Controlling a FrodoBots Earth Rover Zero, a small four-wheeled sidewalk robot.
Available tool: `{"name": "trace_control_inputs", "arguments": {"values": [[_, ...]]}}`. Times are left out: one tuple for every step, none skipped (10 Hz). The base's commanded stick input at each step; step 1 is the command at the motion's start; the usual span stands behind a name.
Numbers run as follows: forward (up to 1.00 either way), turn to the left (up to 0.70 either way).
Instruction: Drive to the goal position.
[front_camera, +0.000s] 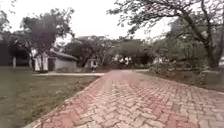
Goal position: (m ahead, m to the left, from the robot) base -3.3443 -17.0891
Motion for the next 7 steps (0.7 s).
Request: {"name": "trace_control_inputs", "arguments": {"values": [[0.70, 0.00], [0.70, 0.00], [0.70, 0.00], [0.70, 0.00], [0.70, 0.00], [0.70, 0.00], [0.70, 0.00]]}}
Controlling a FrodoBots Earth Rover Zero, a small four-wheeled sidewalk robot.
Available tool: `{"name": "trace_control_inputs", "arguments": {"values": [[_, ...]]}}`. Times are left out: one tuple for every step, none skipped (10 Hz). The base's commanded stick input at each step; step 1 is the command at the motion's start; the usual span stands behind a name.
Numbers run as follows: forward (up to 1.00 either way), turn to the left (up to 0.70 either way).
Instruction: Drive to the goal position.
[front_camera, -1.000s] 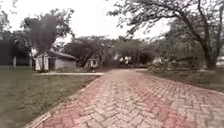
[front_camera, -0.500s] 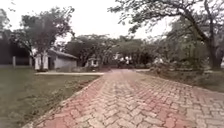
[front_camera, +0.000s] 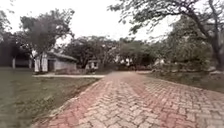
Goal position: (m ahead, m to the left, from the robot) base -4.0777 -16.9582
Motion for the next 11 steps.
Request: {"name": "trace_control_inputs", "arguments": {"values": [[0.70, 0.00], [0.70, 0.00], [0.70, 0.00], [0.70, 0.00], [0.70, 0.00], [0.70, 0.00], [0.70, 0.00], [0.70, -0.05], [0.70, -0.22], [0.70, -0.31], [0.70, -0.12]]}}
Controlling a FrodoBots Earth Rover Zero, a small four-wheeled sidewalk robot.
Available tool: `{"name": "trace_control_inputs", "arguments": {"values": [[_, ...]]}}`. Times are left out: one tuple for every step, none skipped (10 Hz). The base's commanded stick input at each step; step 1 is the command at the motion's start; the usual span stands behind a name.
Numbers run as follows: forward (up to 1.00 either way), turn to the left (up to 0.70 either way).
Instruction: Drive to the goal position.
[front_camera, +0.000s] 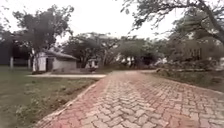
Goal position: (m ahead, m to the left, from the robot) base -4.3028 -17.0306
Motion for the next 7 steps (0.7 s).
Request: {"name": "trace_control_inputs", "arguments": {"values": [[0.70, 0.00], [0.70, 0.00], [0.70, 0.00], [0.70, 0.00], [0.70, 0.00], [0.70, 0.00], [0.70, 0.00]]}}
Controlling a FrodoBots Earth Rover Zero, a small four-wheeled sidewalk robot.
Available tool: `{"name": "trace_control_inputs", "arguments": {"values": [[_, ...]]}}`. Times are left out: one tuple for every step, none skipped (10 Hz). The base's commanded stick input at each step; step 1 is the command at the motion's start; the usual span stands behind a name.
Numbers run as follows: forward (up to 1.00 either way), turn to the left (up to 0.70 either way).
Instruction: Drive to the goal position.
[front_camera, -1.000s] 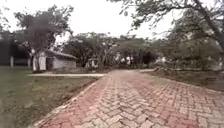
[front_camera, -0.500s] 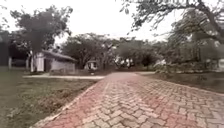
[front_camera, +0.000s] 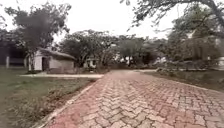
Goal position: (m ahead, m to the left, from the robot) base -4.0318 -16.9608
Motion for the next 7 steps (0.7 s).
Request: {"name": "trace_control_inputs", "arguments": {"values": [[0.70, 0.00], [0.70, 0.00], [0.70, 0.00], [0.70, 0.00], [0.70, 0.00], [0.70, -0.09], [0.70, -0.26]]}}
